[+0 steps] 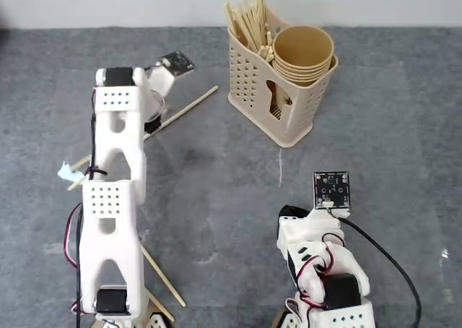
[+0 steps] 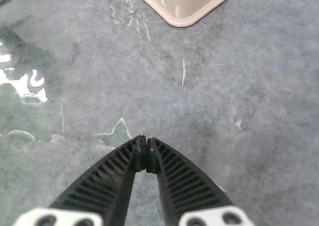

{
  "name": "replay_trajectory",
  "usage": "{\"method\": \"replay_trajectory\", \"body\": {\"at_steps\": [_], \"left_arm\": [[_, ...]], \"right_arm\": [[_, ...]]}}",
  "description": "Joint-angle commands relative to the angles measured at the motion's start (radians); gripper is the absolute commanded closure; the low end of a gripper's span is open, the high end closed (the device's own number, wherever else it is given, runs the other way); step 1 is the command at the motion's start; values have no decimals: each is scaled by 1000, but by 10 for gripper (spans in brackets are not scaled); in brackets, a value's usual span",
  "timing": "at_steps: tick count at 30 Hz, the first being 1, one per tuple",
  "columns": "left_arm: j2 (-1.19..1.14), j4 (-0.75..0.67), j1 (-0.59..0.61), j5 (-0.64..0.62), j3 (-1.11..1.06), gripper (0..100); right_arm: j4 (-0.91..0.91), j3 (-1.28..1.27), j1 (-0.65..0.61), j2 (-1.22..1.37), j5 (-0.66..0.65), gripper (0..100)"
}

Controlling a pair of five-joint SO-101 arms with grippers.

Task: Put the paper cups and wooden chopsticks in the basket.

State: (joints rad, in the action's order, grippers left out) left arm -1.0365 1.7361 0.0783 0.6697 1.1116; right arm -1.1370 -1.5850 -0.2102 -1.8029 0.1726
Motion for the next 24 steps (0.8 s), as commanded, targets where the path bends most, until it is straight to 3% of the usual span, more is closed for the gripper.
{"method": "replay_trajectory", "body": {"at_steps": [1,14,20,24], "left_arm": [[178,20,5,5,-81,988],[411,18,-3,2,-180,988],[494,14,-32,-81,-124,988],[506,-21,-61,-204,-1,987]], "right_arm": [[22,5,1,-10,2,980],[22,5,1,-10,2,981],[22,5,1,-10,2,981],[22,5,1,-10,2,981]]}}
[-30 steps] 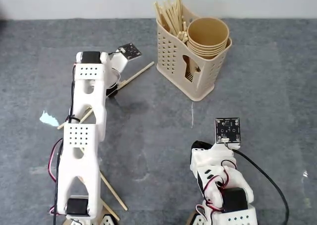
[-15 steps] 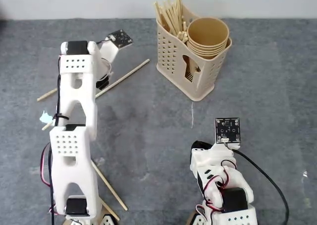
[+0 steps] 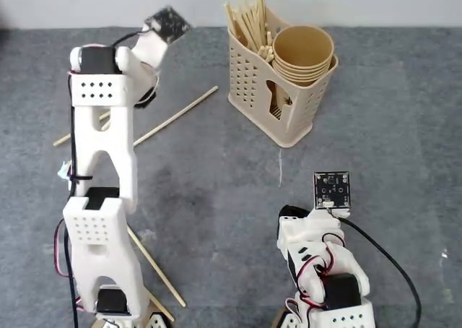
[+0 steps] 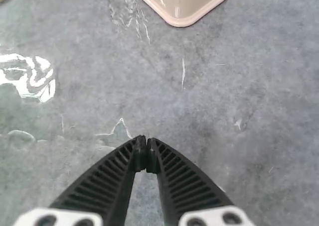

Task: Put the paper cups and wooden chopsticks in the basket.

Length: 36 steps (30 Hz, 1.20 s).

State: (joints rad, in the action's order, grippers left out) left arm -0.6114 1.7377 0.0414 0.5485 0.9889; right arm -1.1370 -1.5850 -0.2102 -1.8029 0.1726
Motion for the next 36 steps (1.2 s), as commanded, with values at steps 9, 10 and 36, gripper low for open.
{"method": "replay_trajectory", "body": {"at_steps": [9,10,36], "left_arm": [[75,-219,-175,-339,372,987],[75,-264,-190,-364,375,987],[18,-1036,-315,-867,323,987]], "right_arm": [[22,5,1,-10,2,981],[22,5,1,-10,2,981],[22,5,1,-10,2,980]]}}
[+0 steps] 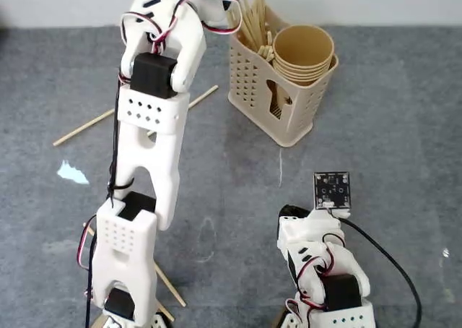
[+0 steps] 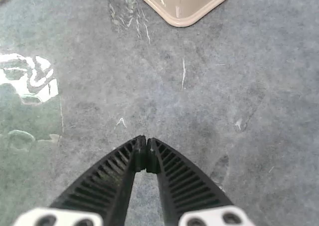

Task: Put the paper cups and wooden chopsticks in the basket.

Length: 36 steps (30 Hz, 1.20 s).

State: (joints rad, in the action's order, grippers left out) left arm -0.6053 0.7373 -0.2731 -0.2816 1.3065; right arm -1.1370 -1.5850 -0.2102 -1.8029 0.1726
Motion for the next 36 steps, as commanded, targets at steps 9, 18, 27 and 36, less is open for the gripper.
{"method": "replay_trajectory", "body": {"at_steps": [9,18,27,36], "left_arm": [[-37,-34,21,-95,5,987],[-57,26,40,-95,5,986],[-81,29,60,-98,5,985],[-71,21,81,-209,8,985]], "right_arm": [[22,5,1,-10,2,980],[22,3,1,-10,2,980],[22,3,1,-10,2,980],[21,3,1,-10,0,980]]}}
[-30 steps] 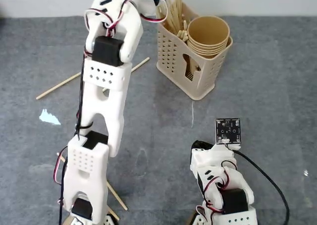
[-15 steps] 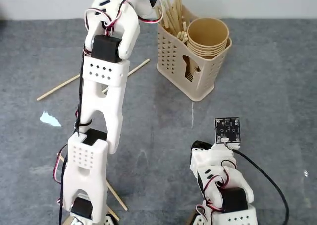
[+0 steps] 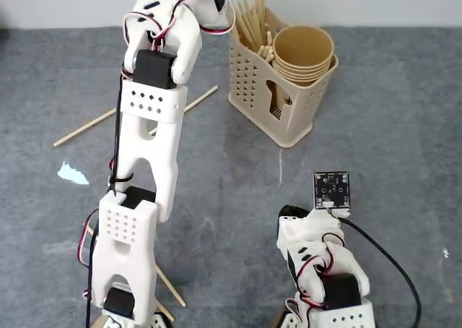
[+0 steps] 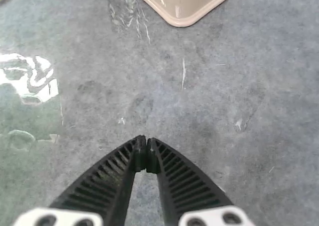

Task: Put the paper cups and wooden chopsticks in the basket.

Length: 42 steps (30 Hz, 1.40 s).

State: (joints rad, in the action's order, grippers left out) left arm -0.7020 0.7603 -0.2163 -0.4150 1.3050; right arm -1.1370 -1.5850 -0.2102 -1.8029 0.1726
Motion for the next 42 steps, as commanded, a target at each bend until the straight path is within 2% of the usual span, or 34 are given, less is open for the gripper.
{"method": "replay_trajectory", "body": {"at_steps": [1,7,13,20,26,29,35,42], "left_arm": [[20,-11,29,-103,10,985],[14,-31,81,-178,2,985],[-17,-46,86,-178,7,985],[-135,-206,86,-178,7,985],[-170,-209,87,-172,7,985],[-169,-207,87,-127,10,964],[-170,-14,84,-117,148,878],[-170,201,127,-109,325,872]], "right_arm": [[21,3,1,-10,0,980],[21,3,-1,-10,0,981],[21,3,-2,-10,0,982],[21,2,-2,-10,0,983],[21,2,-4,-10,0,980],[21,2,-4,-10,0,980],[21,2,-4,-10,0,980],[21,2,-4,-10,0,980]]}}
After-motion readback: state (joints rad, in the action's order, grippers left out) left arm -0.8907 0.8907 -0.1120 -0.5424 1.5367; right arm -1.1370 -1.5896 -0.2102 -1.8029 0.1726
